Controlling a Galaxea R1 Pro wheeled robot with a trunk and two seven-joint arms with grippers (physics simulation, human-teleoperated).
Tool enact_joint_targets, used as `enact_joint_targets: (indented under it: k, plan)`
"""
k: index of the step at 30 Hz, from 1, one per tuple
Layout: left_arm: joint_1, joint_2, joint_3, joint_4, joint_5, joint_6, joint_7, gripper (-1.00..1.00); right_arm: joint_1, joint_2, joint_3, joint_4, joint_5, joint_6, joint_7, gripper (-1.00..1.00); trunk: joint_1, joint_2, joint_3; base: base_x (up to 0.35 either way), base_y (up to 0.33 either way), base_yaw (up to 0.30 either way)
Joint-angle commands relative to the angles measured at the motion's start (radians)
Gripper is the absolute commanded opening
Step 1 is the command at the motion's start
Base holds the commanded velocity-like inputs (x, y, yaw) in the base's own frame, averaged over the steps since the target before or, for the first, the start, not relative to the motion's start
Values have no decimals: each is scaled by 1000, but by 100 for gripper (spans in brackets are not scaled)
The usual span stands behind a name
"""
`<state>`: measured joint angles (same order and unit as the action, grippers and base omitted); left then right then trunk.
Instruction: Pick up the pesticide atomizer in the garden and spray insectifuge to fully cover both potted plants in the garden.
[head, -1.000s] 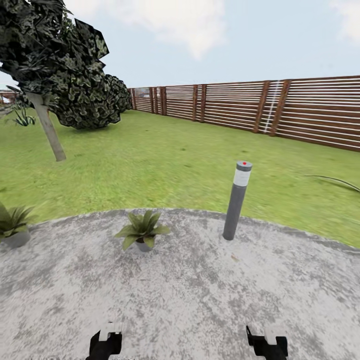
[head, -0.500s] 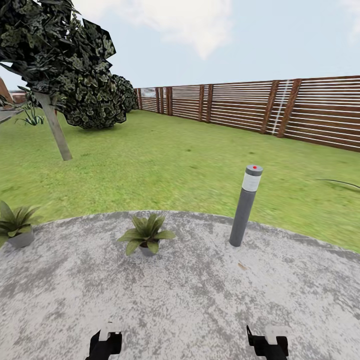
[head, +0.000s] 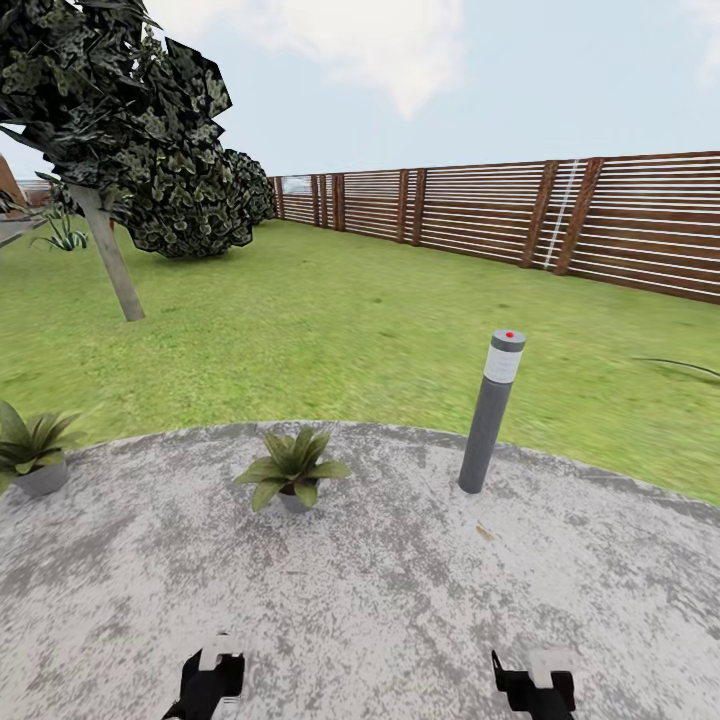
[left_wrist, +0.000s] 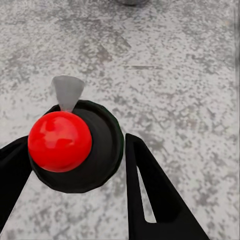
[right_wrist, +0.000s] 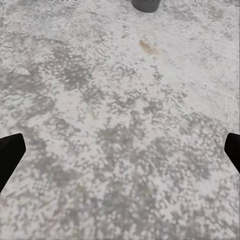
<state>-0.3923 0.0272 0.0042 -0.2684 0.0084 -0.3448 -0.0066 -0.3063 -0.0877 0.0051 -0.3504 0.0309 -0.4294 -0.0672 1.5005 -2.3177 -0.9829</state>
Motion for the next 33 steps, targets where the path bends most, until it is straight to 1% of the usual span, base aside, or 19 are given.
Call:
enact_joint_targets:
  k: [1,2,3,5,6,7,8,10,11,13,15,18,21,24,26,27,29,30,33]
  plan:
    - [-4,2,-2,-3,-1,0,-3,-100,-1,-2,7,-3,14,-2,-4,100,0,0,-1,0,0,0]
    - [-4,2,-3,-5,-2,2,-4,-100,-1,-2,10,-5,21,-2,-4,100,0,0,-1,0,0,0]
    - [-5,4,-5,-7,-5,4,-6,-100,-1,-4,16,-13,39,-2,-3,100,0,0,-1,0,0,0]
    - [-9,12,-11,-10,-15,6,-16,-100,-1,-6,23,-40,91,-1,-1,100,0,0,-1,0,0,0]
    - [-11,16,-18,-11,-28,6,-31,-100,-2,-6,25,-54,126,-1,1,100,0,0,-1,0,0,0]
    - [-12,21,-36,-13,-60,7,-71,-100,-6,-6,27,-73,189,0,11,100,0,0,-1,0,0,0]
    - [-13,27,-56,-24,-124,8,-148,-100,-24,-6,28,-93,284,2,47,100,0,0,-1,0,0,0]
    - [-14,35,-64,-45,-198,10,-225,-100,-59,-6,28,-105,367,4,116,100,0,0,-1,0,0,0]
    - [-14,44,-66,-55,-234,11,-261,-100,-80,-6,27,-107,399,5,161,100,0,0,-1,0,0,0]
    - [-14,64,-69,-76,-296,15,-334,-100,-125,-6,27,-110,439,7,259,100,0,0,-1,0,0,0]
    - [-14,78,-70,-104,-342,31,-422,-100,-167,-5,28,-111,461,10,355,100,0,0,-1,0,0,0]
    - [-14,93,-70,-175,-389,98,-562,-100,-220,-5,29,-113,495,27,495,100,0,0,-1,0,0,0]
    - [-14,118,-70,-257,-424,176,-697,-100,-263,-5,29,-115,543,48,625,100,0,0,-1,0,0,0]
    - [-29,135,-70,-330,-462,221,-834,-100,-294,-4,29,-121,594,56,695,100,0,0,-1,0,0,0]
    - [-58,140,-70,-359,-506,242,-915,-100,-308,-4,29,-126,622,57,729,100,0,0,-1,0,0,0]
    - [-75,140,-69,-366,-529,255,-947,-100,-311,-3,29,-127,637,57,751,-100,0,0,-1,0,0,0]
    - [-97,138,-68,-374,-563,286,-986,-100,-316,1,29,-130,663,58,793,-100,0,0,-1,0,0,0]
    - [-103,137,-68,-376,-573,300,-996,-100,-317,2,29,-130,671,57,807,-100,0,0,-1,0,0,0]
    - [-112,129,-70,-380,-589,324,-1010,-100,-319,6,29,-130,681,57,828,-100,0,0,-1,0,0,0]
